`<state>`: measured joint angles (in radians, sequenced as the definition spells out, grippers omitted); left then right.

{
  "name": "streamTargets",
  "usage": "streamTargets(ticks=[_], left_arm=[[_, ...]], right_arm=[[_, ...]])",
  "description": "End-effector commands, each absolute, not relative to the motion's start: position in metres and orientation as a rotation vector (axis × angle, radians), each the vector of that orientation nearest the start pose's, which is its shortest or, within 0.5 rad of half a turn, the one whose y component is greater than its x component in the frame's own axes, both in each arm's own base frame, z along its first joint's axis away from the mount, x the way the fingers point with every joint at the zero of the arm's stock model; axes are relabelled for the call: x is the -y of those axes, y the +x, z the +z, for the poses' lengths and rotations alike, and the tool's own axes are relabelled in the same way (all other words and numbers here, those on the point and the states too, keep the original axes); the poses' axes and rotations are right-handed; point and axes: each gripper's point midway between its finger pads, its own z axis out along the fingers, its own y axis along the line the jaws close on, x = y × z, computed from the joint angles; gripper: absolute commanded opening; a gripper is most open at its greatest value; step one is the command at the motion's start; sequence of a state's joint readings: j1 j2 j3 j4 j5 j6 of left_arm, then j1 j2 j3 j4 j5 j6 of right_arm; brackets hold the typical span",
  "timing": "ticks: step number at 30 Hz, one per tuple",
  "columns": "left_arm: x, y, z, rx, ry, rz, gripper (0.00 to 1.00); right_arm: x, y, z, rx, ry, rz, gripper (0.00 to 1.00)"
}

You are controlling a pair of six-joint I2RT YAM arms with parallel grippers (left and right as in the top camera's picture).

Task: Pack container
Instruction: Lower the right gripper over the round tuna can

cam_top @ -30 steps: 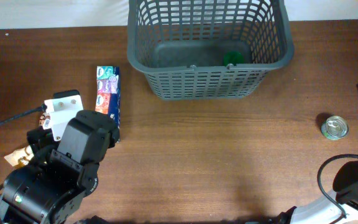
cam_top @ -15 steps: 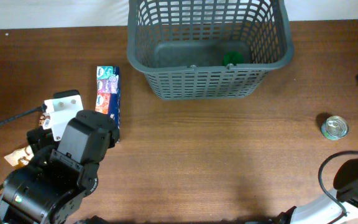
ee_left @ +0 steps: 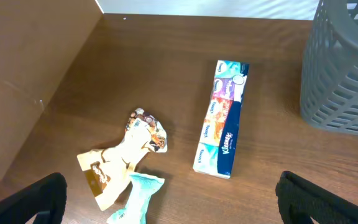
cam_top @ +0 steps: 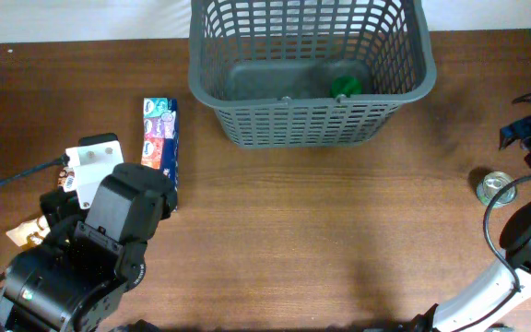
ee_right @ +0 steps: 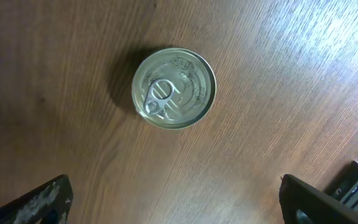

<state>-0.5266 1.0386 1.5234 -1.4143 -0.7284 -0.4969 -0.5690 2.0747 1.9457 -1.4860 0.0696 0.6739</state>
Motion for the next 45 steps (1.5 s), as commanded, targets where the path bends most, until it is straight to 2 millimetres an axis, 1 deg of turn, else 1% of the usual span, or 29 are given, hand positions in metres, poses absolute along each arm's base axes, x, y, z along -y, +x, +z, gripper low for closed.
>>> streamTargets(ticks=[1, 3, 6, 7, 8, 11, 13, 16, 29, 33, 37, 40, 45], left_arm=[[0.000, 0.227, 0.348, -2.224, -0.249, 0.365, 1.00], [0.000, 0.227, 0.348, -2.225, -0.249, 0.366, 1.00], [0.000, 0.227, 0.348, -2.224, -0.249, 0.365, 0.99], [0.000, 0.227, 0.348, -2.225, -0.249, 0.366, 1.00], [0.000, 0.227, 0.348, -2.225, -0.249, 0.366, 1.00], [0.000, 0.227, 0.348, -2.225, -0.249, 0.366, 1.00], [0.000, 0.227, 0.348, -2.225, -0.249, 0.366, 1.00], [0.000, 0.227, 0.348, -2.224, -0.249, 0.365, 1.00], [0.000, 0.227, 0.348, -2.225, -0.249, 0.366, 1.00], [0.000, 0.227, 0.348, -2.224, -0.249, 0.365, 1.00], [0.000, 0.227, 0.348, -2.224, -0.249, 0.365, 1.00], [0.000, 0.227, 0.348, -2.225, -0.249, 0.366, 1.00], [0.000, 0.227, 0.348, -2.225, -0.249, 0.366, 1.00]], right_arm=[[0.224, 0.317, 0.117, -2.592, 1.878, -0.162, 0.99], [0.228, 0.316, 0.115, -2.603, 1.867, -0.195, 0.99], [0.234, 0.314, 0.111, -2.670, 1.757, -0.247, 0.99], [0.237, 0.312, 0.109, -2.676, 1.749, -0.286, 0.99], [0.238, 0.310, 0.106, -2.676, 1.756, -0.288, 0.99], [0.236, 0.310, 0.096, -2.680, 1.767, -0.222, 0.99], [0.236, 0.309, 0.089, -2.698, 1.747, -0.213, 0.99], [0.233, 0.314, 0.077, -2.720, 1.699, -0.154, 0.99], [0.227, 0.309, 0.043, -2.761, 1.678, -0.132, 0.99], [0.227, 0.310, 0.038, -2.782, 1.635, -0.119, 0.99], [0.227, 0.312, 0.037, -2.785, 1.621, -0.108, 0.99], [0.222, 0.321, 0.035, -2.803, 1.549, -0.021, 0.99], [0.224, 0.324, 0.032, -2.809, 1.522, -0.021, 0.99]])
